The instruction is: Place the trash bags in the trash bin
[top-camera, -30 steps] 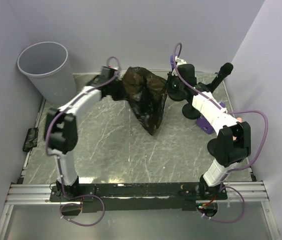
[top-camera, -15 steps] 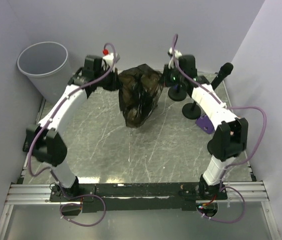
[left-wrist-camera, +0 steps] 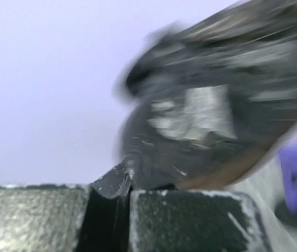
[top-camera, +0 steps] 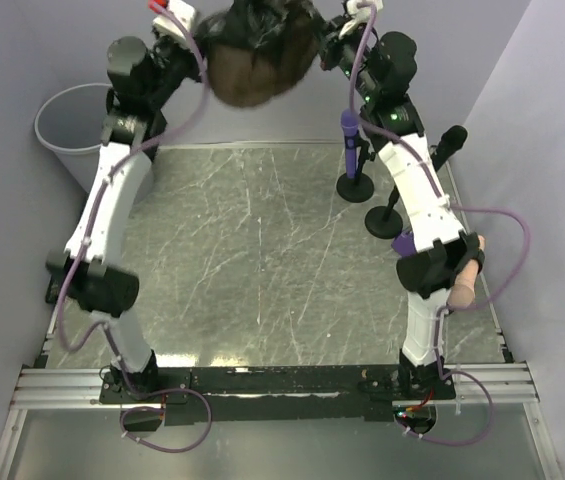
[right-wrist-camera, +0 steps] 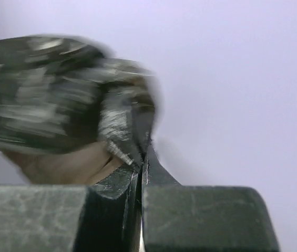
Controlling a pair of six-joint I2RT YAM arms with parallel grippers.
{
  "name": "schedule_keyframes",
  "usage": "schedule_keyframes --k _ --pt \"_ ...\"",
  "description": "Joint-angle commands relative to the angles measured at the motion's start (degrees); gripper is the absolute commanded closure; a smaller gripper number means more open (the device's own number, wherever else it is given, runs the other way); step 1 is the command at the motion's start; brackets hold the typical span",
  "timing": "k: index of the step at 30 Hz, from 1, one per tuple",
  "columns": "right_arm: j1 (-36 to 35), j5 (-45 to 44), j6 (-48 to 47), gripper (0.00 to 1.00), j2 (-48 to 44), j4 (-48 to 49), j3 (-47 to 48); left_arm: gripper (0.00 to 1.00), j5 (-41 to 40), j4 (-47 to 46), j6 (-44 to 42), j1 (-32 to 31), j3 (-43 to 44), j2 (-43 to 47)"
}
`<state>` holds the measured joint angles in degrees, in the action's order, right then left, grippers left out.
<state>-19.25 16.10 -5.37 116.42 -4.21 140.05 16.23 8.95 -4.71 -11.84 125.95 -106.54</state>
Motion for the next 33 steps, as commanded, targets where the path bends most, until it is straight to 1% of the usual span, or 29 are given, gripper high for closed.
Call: schedule_keyframes --k 1,2,3,4,5,6,7,8,9,10,11,12,14,15,17,19,20,21,23,25,26,27,28,30,32,33 --pt "-7.11 -2.56 -14.22 1.0 -13.04 22.46 -11.65 0.99 -4.35 -30.62 -22.35 -11.45 -10.76 13.62" --pt "-7.73 -2.65 -16.67 1.0 -15.85 24.92 -16.77 0.99 -4.54 -33.88 -22.36 -11.89 -18.56 16.08" --pt "-8.52 -2.13 -20.09 1.0 -19.96 28.17 -31.27 0.99 -4.28 -36.7 -22.53 -12.24 -27.77 19.5" --pt "-8.7 -1.51 -23.43 1.0 -24.36 30.99 -44.64 0.99 -2.71 -37.42 -23.41 -12.42 -36.3 23.1" --pt "-8.97 -2.12 -26.51 1.0 -27.88 32.84 -56.09 0.99 -1.13 -36.9 -24.55 -12.42 -46.66 26.09" --pt "-8.97 -3.52 -27.76 1.0 -31.57 32.77 -67.77 0.99 -0.68 -35.94 -24.91 -12.42 -57.03 29.43" --pt "-8.71 -4.31 -28.29 1.0 -34.3 29.03 -75.81 0.99 0.02 -34.02 -25.34 -12.42 -64.96 32.42" --pt "-8.18 -4.67 -27.86 1.0 -37.99 25.43 -83.2 1.0 2.21 -28.78 -28.13 -12.34 -72.52 35.58" --pt "-7.31 -3.98 -27.07 1.0 -40.28 21.65 -88.84 0.99 3.97 -25.25 -30.77 -12.33 -77.82 38.22" --pt "-6.95 -3.19 -25.59 1.0 -44.31 18.91 -92.46 0.99 4.51 -23.73 -31.41 -12.33 -82.57 40.95" --pt "-6.77 -1.7 -25.22 1.0 -47.66 15.93 -94.94 0.99 5.82 -21.37 -30.89 -12.33 -85.23 43.24" --pt "-6.77 -0.73 -24.79 1.0 -50.74 13.29 -95.92 0.99 7.22 -18.56 -31.06 -12.33 -86.04 45.44" --pt "-7.12 1.38 -23.12 1.0 -54.36 9.58 -95.93 0.99 10.3 -15.03 -30.37 -12.42 -85.53 47.65" --pt "-7.21 1.74 -22.07 1.0 -55.15 8.35 -94.97 0.99 10.66 -13.8 -28.44 -12.42 -84.48 47.74" --pt "-7.3 2.36 -19.08 1.0 -55.25 5.28 -91.72 0.99 11.27 -9.07 -25.19 -12.42 -81.06 46.43" --pt "-7.3 2.18 -15.83 1.0 -53.94 2.47 -87.6 0.99 11.63 -2.57 -22.03 -12.42 -75.52 43.8" --pt "-7.3 1.84 -14.34 1.0 -53.06 2.36 -86.27 0.99 11.11 -0.62 -20.01 -12.42 -73.76 42.48" --pt "-7.3 0.87 -12.58 1.0 -51.57 2.62 -84.61 0.99 9.19 0.1 -15.9 -12.42 -72.26 41.08" --pt "-7.21 -1.76 -10.03 1.0 -47.45 2.97 -80.48 1.0 5.15 -0.16 -9.12 -11.81 -69.1 38.09" --pt "-7.12 -4.83 -8.0 1.0 -42.0 5.33 -75.47 0.99 0.93 -2.08 -5.06 -11.28 -65.93 34.84" --pt "-7.04 -6.33 -7.12 1.0 -37.54 6.39 -71.79 0.99 -1.53 -4.27 -4.35 -10.93 -63.75 32.73" --pt "-6.95 -7.04 -6.68 1.0 -34.62 6.4 -66.54 0.99 -2.77 -5.25 -4.26 -10.67 -61.03 31.41" --pt "-6.77 -7.48 -6.24 1.0 -29.64 5.1 -60.74 1.0 -3.83 -5.52 -4.34 -10.23 -57.17 28.35" --pt "-6.07 -7.92 -5.62 1.0 -22.06 2.38 -47.91 0.99 -5.67 -3.95 -4.61 -8.13 -47.6 23.34" --pt "-5.63 -12.11 -6.14 1.0 -14.07 0.7 -32.64 0.99 -8.74 -1.14 -3.47 -5.58 -36.18 17.63" --pt "-5.45 -14.14 -6.06 1.0 -10.64 -0.79 -24.73 0.99 -10.15 0.87 -1.55 -3.91 -28.64 14.12"
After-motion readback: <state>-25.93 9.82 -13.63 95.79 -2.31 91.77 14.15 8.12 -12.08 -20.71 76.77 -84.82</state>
